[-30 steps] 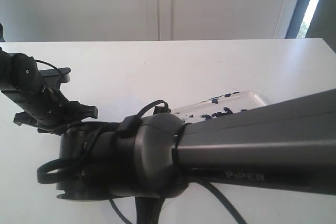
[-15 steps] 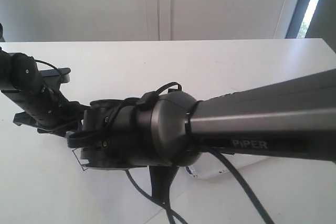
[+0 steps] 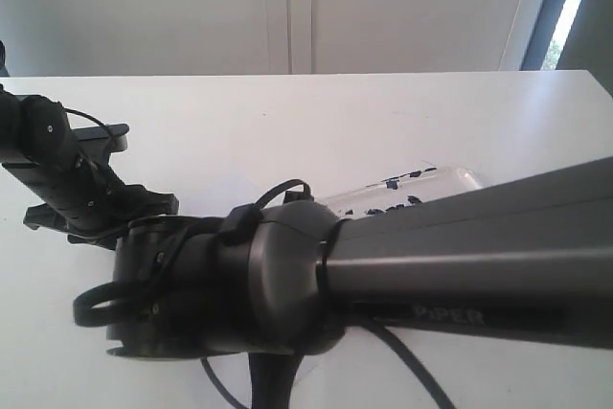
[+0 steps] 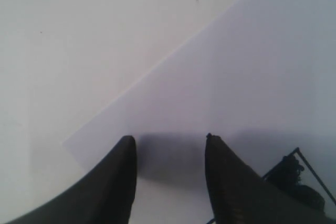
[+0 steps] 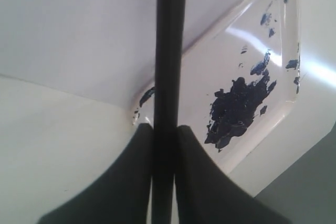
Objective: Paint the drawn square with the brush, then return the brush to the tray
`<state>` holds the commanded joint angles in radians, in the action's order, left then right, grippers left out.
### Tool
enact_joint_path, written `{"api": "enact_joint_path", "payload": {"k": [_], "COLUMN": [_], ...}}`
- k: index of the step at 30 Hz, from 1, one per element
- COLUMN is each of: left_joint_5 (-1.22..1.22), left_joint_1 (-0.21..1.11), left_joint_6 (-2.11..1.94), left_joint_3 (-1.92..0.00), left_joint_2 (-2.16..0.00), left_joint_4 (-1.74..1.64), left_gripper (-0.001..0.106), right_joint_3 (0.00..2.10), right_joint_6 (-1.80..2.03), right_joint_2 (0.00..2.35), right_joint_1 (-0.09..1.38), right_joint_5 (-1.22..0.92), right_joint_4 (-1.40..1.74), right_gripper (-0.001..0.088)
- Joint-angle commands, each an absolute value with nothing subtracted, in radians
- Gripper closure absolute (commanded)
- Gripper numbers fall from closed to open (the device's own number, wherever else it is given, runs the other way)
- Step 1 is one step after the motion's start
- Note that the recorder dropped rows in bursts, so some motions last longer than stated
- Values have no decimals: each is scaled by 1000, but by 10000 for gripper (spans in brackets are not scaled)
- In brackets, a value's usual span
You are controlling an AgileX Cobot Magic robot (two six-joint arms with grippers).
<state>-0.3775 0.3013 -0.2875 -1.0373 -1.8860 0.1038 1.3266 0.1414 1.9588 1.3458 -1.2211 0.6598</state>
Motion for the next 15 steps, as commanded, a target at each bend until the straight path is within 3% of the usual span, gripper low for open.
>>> {"api": "enact_joint_path", "payload": {"k": [15], "left_joint_5": [-399], "left_joint_1": [301], "left_joint_6": [-288], "left_joint_3": [-1037], "left_joint_2": [-1886], "left_joint_4": [104], "left_gripper": [574], "right_joint_3": [1327], "right_joint_6": [141], "right_joint_2": [1959], "right_joint_1": [1266], "right_joint_5": [-1221], "right_joint_4": [709], "right_gripper": [868]}}
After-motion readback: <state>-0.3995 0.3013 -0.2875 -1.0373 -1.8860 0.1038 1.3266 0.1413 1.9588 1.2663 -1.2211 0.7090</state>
